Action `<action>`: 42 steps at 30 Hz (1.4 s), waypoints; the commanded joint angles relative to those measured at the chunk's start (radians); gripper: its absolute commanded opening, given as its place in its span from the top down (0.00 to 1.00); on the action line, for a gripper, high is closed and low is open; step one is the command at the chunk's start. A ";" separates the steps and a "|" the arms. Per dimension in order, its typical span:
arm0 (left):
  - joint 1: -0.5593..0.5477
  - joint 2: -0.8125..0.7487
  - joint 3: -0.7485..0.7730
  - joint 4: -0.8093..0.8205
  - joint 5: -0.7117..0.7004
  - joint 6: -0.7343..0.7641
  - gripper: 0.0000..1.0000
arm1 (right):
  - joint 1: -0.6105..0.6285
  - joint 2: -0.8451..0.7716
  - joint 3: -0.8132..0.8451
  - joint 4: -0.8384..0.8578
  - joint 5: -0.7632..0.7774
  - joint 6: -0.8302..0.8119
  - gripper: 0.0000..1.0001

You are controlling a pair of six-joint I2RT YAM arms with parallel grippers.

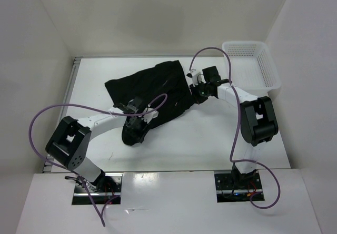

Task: Fold and stack the shorts
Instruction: Flatten the shorts out

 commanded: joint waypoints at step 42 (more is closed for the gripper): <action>0.542 -0.042 0.098 -0.369 0.266 0.003 0.17 | 0.012 -0.003 0.105 -0.012 -0.035 -0.093 1.00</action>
